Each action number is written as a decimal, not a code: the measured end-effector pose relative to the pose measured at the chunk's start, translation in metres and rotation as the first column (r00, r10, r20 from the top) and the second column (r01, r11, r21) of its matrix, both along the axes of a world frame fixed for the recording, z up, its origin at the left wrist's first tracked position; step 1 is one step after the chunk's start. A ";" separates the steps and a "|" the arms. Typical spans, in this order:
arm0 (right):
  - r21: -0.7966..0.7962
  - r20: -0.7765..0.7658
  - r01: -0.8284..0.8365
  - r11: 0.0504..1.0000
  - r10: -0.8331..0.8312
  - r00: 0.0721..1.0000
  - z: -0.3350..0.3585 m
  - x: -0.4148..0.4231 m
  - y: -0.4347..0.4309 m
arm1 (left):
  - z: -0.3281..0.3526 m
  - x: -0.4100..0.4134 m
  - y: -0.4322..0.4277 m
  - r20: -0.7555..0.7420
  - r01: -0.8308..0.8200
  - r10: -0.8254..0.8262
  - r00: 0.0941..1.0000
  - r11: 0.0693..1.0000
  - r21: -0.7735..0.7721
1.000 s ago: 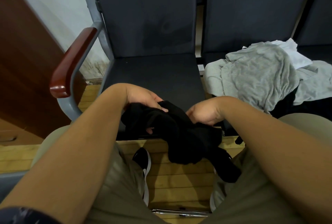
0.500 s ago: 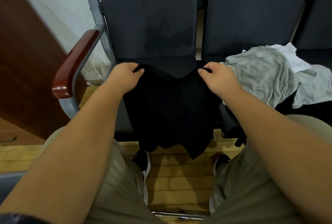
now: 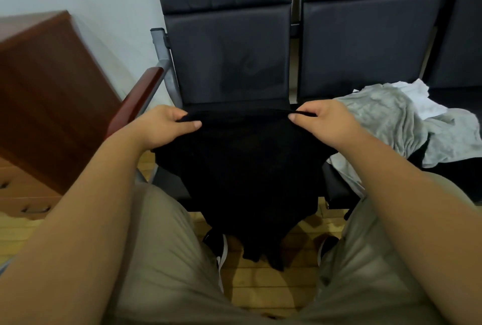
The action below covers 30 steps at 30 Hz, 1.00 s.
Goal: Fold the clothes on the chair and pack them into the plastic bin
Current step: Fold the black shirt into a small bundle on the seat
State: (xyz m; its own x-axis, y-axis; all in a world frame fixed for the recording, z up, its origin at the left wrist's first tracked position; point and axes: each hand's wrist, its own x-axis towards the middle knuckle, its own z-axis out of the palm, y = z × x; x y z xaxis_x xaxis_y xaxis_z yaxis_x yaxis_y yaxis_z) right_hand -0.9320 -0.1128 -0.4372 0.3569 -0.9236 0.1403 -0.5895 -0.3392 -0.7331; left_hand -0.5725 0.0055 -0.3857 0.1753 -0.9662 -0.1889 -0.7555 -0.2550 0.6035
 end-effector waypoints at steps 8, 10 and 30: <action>-0.139 -0.014 -0.014 0.990 0.012 1.000 0.060 -0.007 0.021 | 0.069 0.010 0.044 0.150 -0.039 0.052 0.987 0.995 -0.091; -0.194 -0.084 -0.009 0.981 -0.008 0.996 0.071 -0.005 0.019 | 0.080 0.017 0.045 0.221 -0.062 0.090 0.971 0.990 -0.130; -0.449 -0.441 0.072 0.891 -0.291 0.849 0.078 0.069 -0.046 | 0.046 0.067 -0.036 0.455 -0.037 0.150 0.878 0.968 -0.247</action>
State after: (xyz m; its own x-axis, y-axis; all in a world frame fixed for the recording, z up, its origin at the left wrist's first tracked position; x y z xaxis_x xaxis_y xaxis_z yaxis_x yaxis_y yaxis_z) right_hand -0.8635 -0.1593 -0.3595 0.3101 -0.8772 0.3665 -0.9085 -0.3870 -0.1576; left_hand -0.5060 -0.0310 -0.3397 0.2800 -0.9471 0.1567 -0.9419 -0.2395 0.2355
